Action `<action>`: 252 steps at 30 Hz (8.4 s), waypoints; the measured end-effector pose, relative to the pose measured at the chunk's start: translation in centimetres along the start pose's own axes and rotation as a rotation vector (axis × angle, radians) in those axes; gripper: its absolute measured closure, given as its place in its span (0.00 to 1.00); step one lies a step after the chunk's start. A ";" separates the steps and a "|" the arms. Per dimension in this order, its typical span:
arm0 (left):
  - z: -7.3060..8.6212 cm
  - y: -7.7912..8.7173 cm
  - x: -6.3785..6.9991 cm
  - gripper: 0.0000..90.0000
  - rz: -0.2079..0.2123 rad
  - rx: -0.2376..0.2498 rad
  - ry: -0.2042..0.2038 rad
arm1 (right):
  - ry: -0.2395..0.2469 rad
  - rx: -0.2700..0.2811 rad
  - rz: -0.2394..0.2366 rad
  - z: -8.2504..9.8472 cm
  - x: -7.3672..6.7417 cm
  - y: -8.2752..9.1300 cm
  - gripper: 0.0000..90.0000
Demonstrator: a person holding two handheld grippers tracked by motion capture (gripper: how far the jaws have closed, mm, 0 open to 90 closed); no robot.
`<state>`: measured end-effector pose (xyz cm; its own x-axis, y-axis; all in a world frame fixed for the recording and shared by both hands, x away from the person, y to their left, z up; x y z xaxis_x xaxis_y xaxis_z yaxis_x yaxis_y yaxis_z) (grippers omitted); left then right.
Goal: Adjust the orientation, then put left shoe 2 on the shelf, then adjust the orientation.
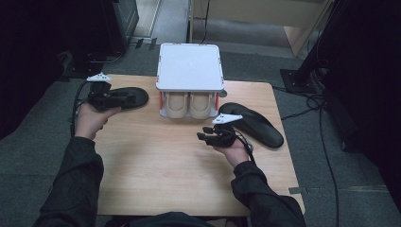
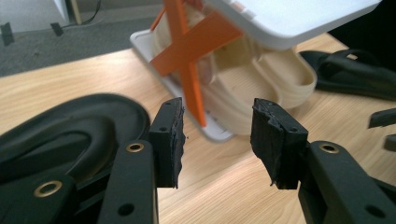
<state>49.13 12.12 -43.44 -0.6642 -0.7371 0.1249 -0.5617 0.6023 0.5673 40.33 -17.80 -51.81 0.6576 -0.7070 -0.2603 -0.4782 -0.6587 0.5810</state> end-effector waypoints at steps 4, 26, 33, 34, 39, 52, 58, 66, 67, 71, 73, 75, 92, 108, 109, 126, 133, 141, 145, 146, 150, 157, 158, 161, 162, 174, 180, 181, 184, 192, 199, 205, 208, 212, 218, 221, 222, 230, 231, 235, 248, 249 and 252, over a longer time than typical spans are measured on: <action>1.0 -0.4 -1.1 0.60 -0.004 -0.005 0.021 | 0.003 -0.010 -0.005 0.2 -0.2 -0.2 0.66; 4.5 -1.0 -7.9 0.61 -0.075 -0.044 0.038 | 0.031 -0.055 -0.026 0.9 -1.0 -1.1 0.66; 5.6 -1.7 -10.1 0.61 -0.106 -0.058 0.030 | 0.033 -0.072 -0.028 1.1 -1.1 -1.5 0.66; 5.9 -1.8 -10.3 0.61 -0.103 -0.063 0.033 | 0.030 -0.076 -0.029 1.2 -1.2 -1.6 0.66; 6.8 -3.0 -11.0 0.56 -0.095 -0.072 0.051 | 0.033 -0.081 -0.027 1.3 -1.3 -1.6 0.66; 7.3 -5.9 -11.3 0.54 -0.046 -0.079 0.067 | 0.016 -0.065 -0.011 1.8 -1.0 -0.5 0.66; 7.4 -6.2 -10.8 0.60 -0.032 -0.093 0.043 | 0.015 -0.061 -0.003 1.8 -0.7 -0.2 0.66; 7.6 -6.1 -10.6 0.76 -0.036 -0.120 0.041 | 0.016 -0.062 -0.003 1.9 -0.8 -0.3 0.66; 7.6 -6.2 -10.5 0.76 -0.033 -0.125 0.036 | 0.015 -0.067 -0.002 1.9 -0.8 -0.3 0.66; 7.7 -6.2 -10.2 0.80 -0.017 -0.139 0.039 | 0.015 -0.064 0.000 1.9 -0.7 -0.3 0.66; 7.7 -6.2 -10.1 0.82 -0.011 -0.146 0.047 | 0.021 -0.060 -0.001 1.8 -0.7 -0.3 0.66; 7.6 -6.2 -9.9 0.84 -0.008 -0.153 0.051 | 0.020 -0.057 -0.002 1.8 -0.7 -0.3 0.66; 6.9 -5.6 -8.3 0.91 -0.012 -0.166 0.130 | 0.027 -0.062 -0.010 1.8 -1.1 -0.5 0.66; 5.9 -6.4 -3.3 0.92 0.033 -0.199 0.128 | 0.026 -0.066 -0.011 1.7 -1.2 -0.7 0.66; 5.9 -6.5 -3.0 0.92 0.032 -0.204 0.126 | 0.026 -0.065 -0.011 1.7 -1.2 -0.7 0.66; 6.4 -6.0 -2.7 0.79 0.025 -0.185 0.118 | 0.023 -0.073 -0.008 1.9 -1.0 -0.8 0.65; 6.9 -4.7 -3.4 0.81 0.022 -0.151 0.131 | 0.027 -0.065 -0.011 1.6 -1.1 -0.8 0.65; 7.2 -3.4 -4.0 0.87 -0.012 -0.139 0.130 | 0.030 -0.069 -0.019 1.5 -1.2 -1.0 0.65; 8.4 -3.3 -4.6 0.89 -0.033 -0.169 0.135 | 0.036 -0.074 -0.022 1.4 -1.3 -1.1 0.65; 8.7 -3.4 -4.7 0.89 -0.028 -0.175 0.141 | 0.037 -0.072 -0.025 1.4 -1.3 -1.2 0.65; 9.7 -3.9 -4.6 0.90 -0.010 -0.207 0.140 | 0.040 -0.076 -0.029 1.4 -1.5 -1.4 0.65; 9.7 -4.5 -3.9 0.91 0.019 -0.206 0.145 | 0.039 -0.079 -0.032 1.3 -1.5 -1.5 0.65; 9.7 -4.5 -3.8 0.92 0.022 -0.203 0.145 | 0.039 -0.080 -0.032 1.3 -1.5 -1.5 0.65; 9.7 -4.8 -3.4 0.92 0.039 -0.204 0.140 | 0.038 -0.078 -0.031 1.3 -1.5 -1.4 0.65; 9.6 -4.9 -3.3 0.92 0.038 -0.207 0.135 | 0.038 -0.079 -0.031 1.3 -1.5 -1.4 0.65; 8.8 -6.6 -1.1 0.91 0.100 -0.205 0.121 | 0.043 -0.081 -0.030 1.4 -1.5 -1.5 0.65; 8.4 -6.7 -1.0 0.88 0.080 -0.219 0.094 | 0.040 -0.086 -0.031 1.5 -1.6 -1.4 0.65; 8.3 -6.5 -1.2 0.86 0.080 -0.210 0.096 | 0.039 -0.085 -0.032 1.5 -1.6 -1.4 0.65; 8.0 -5.6 -1.7 0.83 0.058 -0.198 0.094 | 0.035 -0.082 -0.034 1.5 -1.5 -1.4 0.65; 7.0 -3.3 -3.2 0.67 -0.001 -0.156 0.100 | 0.032 -0.078 -0.031 1.4 -1.5 -1.3 0.65; 8.3 -3.6 -5.1 0.60 -0.016 -0.171 0.131 | 0.034 -0.077 -0.031 1.4 -1.4 -1.2 0.65; 8.5 -4.6 -5.5 0.60 -0.008 -0.176 0.124 | 0.031 -0.079 -0.031 1.4 -1.4 -1.4 0.65; 8.6 -5.1 -5.4 0.61 0.003 -0.185 0.117 | 0.036 -0.077 -0.032 1.4 -1.4 -1.4 0.65; 8.8 -5.8 -5.3 0.64 0.018 -0.191 0.114 | 0.034 -0.080 -0.030 1.4 -1.3 -1.3 0.65; 8.9 -6.4 -5.0 0.72 0.040 -0.197 0.104 | 0.035 -0.079 -0.029 1.4 -1.4 -1.3 0.65; 8.8 -6.5 -4.9 0.74 0.037 -0.201 0.100 | 0.034 -0.078 -0.030 1.4 -1.4 -1.3 0.65; 8.8 -6.5 -5.0 0.74 0.038 -0.199 0.101 | 0.034 -0.079 -0.030 1.4 -1.4 -1.3 0.65; 8.7 -6.2 -5.0 0.76 0.033 -0.199 0.118 | 0.032 -0.084 -0.035 1.5 -1.5 -1.5 0.65; 8.7 -6.2 -4.9 0.76 0.031 -0.195 0.121 | 0.032 -0.086 -0.036 1.6 -1.5 -1.5 0.65; 8.6 -5.9 -5.1 0.76 0.014 -0.188 0.145 | 0.029 -0.087 -0.038 1.5 -1.3 -1.7 0.65; 7.9 -4.6 -5.5 0.76 0.005 -0.156 0.194 | 0.022 -0.088 -0.040 1.5 -1.2 -1.7 0.65; 7.7 -4.5 -5.6 0.76 0.002 -0.152 0.199 | 0.023 -0.088 -0.038 1.5 -1.2 -1.6 0.65; 7.3 -4.1 -5.7 0.76 -0.008 -0.148 0.208 | 0.020 -0.080 -0.037 1.4 -1.2 -1.5 0.65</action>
<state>51.58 16.11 -52.44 -0.5355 -0.7982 0.2759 -0.4780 0.5558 0.6801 39.49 -16.34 -53.43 0.6860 -0.6765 -0.2678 -0.4057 -0.6613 0.6310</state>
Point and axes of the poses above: each handheld gripper's, and its own axes: y roughly backward along the jaws, z roughly out of its underside, x roughly to its right, the point moved 9 cm from there along -y, roughly forward along the jaws, and after that the axes turned 6 degrees about -y, right-handed, at the moved point
